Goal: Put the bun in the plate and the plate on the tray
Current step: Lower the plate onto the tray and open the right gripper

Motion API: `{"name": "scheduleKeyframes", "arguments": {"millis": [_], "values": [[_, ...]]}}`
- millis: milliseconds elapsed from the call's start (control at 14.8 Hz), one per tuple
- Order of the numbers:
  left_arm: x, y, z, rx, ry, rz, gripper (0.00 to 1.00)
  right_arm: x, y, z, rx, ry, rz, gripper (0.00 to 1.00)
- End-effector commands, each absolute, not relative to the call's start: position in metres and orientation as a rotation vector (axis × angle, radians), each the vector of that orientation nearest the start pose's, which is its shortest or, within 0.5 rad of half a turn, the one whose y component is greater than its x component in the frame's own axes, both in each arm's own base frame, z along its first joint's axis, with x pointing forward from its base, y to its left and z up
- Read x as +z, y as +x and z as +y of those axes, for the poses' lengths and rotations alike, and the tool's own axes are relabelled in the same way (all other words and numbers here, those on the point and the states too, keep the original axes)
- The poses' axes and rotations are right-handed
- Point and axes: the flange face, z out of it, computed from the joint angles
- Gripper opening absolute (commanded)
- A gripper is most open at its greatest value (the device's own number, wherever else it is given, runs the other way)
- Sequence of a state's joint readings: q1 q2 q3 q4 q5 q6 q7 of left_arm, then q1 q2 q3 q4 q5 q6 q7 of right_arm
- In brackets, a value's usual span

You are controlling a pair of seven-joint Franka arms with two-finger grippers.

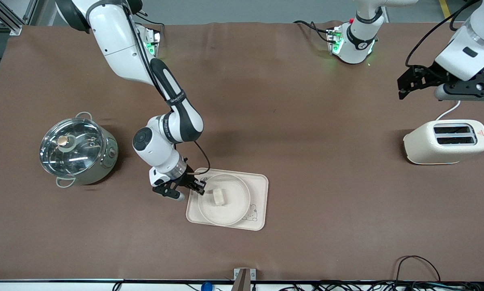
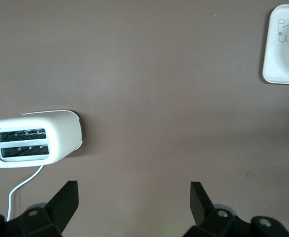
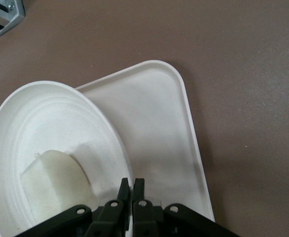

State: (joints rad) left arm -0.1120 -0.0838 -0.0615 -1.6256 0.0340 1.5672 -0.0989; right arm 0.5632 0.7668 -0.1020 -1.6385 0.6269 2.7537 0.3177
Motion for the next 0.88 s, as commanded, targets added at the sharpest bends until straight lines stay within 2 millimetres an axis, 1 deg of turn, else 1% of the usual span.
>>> {"name": "scheduleKeyframes", "arguments": {"millis": [0,135,271,406,474,541,609,677,812], "values": [[0.652,0.525,-0.09,-0.099,-3.113,0.119,1.0,0.19,0.642,0.313,-0.289,-2.696,0.467,0.0],[0.658,0.528,-0.093,-0.076,-3.108,0.124,1.0,0.183,0.646,0.313,-0.288,-2.7,0.468,0.0],[0.656,0.532,-0.093,-0.071,-3.111,0.134,1.0,0.179,0.647,0.313,-0.288,-2.702,0.469,0.02],[0.656,0.533,-0.092,-0.071,-3.109,0.143,1.0,0.18,0.645,0.318,-0.286,-2.7,0.461,0.02],[0.659,0.533,-0.09,-0.08,-3.109,0.141,1.0,0.182,0.644,0.32,-0.286,-2.699,0.459,0.02],[0.66,0.533,-0.09,-0.083,-3.108,0.138,1.0,0.182,0.645,0.318,-0.288,-2.699,0.464,0.12],[0.66,0.534,-0.089,-0.085,-3.107,0.138,1.0,0.181,0.645,0.318,-0.286,-2.7,0.463,0.4],[0.66,0.534,-0.088,-0.086,-3.105,0.133,1.0,0.181,0.646,0.315,-0.286,-2.698,0.473,0.59],[0.659,0.535,-0.086,-0.083,-3.108,0.134,1.0,0.184,0.647,0.313,-0.286,-2.693,0.479,0.72]]}}
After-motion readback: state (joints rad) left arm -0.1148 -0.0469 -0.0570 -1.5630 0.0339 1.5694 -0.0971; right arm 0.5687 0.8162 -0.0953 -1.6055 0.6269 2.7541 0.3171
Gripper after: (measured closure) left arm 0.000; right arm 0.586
